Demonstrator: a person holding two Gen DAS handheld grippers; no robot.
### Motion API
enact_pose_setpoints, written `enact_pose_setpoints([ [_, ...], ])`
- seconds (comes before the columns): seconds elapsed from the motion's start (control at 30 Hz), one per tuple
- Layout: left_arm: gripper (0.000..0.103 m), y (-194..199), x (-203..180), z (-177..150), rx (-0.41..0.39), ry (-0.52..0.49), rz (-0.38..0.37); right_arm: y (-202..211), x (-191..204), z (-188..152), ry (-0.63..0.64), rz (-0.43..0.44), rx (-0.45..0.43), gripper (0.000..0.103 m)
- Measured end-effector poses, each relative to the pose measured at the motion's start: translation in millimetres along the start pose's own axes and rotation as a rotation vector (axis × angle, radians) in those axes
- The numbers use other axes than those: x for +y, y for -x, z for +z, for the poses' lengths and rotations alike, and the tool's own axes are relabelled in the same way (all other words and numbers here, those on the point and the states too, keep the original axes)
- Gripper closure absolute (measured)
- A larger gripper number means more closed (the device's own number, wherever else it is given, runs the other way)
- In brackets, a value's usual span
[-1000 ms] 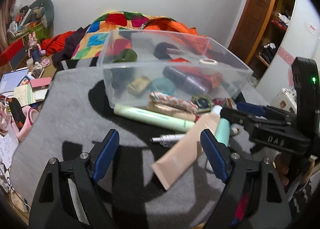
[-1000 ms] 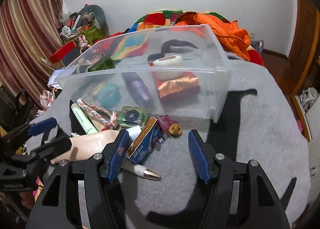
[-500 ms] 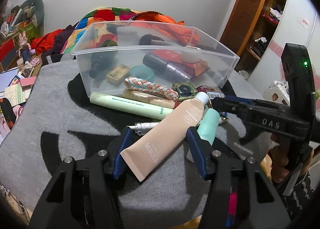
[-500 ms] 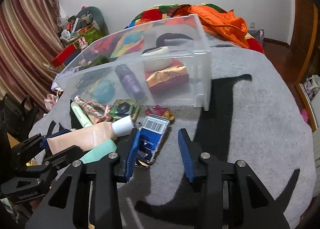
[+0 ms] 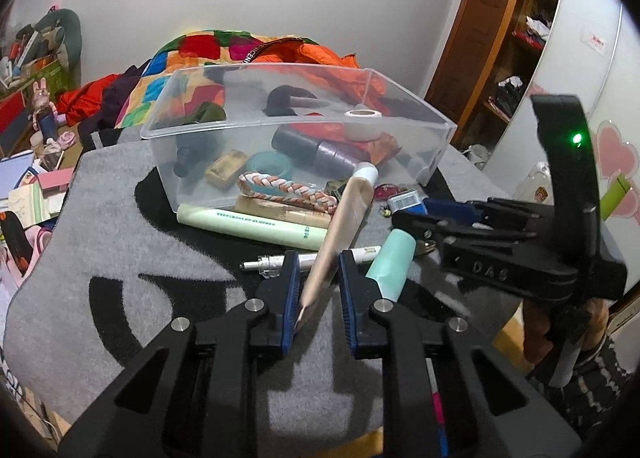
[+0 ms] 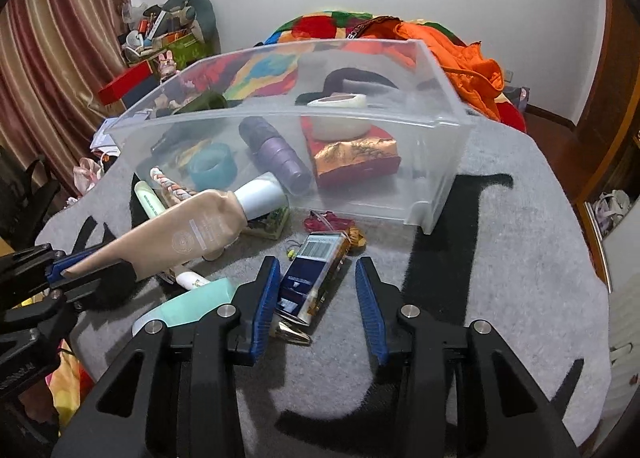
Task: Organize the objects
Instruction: 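Grasp the blue pack with the right tool while the left tool grasps the beige tube, then lift and carry the blue pack and beige tube over the clear box with both tools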
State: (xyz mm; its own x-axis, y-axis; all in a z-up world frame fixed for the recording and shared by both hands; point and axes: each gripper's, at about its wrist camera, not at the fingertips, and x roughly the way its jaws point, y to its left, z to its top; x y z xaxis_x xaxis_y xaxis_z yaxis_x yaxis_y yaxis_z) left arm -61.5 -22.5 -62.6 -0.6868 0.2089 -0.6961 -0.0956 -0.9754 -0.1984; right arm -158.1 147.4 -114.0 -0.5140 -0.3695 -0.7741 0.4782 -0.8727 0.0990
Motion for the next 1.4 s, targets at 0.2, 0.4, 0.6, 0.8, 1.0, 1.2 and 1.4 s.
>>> enact_pose_setpoints([
  [0.2, 0.084, -8.9, -6.8, -1.1, 0.023, -0.045, -0.013, 6.1, -8.5, -4.2, -0.018, 0.032, -0.008, 0.08],
  [0.4, 0.083, -24.6, -16.1, 3.0, 0.044, -0.087, -0.022, 3.9, -4.4, -2.8, -0.013, 0.024, 0.002, 0.078],
  [0.6, 0.092, -24.8, -21.2, -0.5, 0.035, -0.1, -0.014, 2.7, -2.0, -5.1, -0.002, 0.022, -0.009, 0.086],
  [0.8, 0.095, -12.5, -21.0, -4.3, 0.012, -0.102, 0.009, 13.6, -6.2, -6.6, -0.02, 0.034, -0.035, 0.095],
  [1.0, 0.095, 8.2, -20.1, -2.1, -0.031, -0.095, 0.01, 30.3, -12.6, -5.3, -0.058, 0.068, -0.073, 0.096],
  [1.2, 0.095, 24.7, -22.3, 5.1, -0.072, -0.092, 0.006, 28.9, -9.7, -2.1, -0.039, 0.062, -0.065, 0.096],
  [1.4, 0.095, 34.8, -21.9, 15.0, -0.112, -0.089, 0.014, 17.7, -3.9, -3.2, -0.023, 0.073, -0.04, 0.094],
])
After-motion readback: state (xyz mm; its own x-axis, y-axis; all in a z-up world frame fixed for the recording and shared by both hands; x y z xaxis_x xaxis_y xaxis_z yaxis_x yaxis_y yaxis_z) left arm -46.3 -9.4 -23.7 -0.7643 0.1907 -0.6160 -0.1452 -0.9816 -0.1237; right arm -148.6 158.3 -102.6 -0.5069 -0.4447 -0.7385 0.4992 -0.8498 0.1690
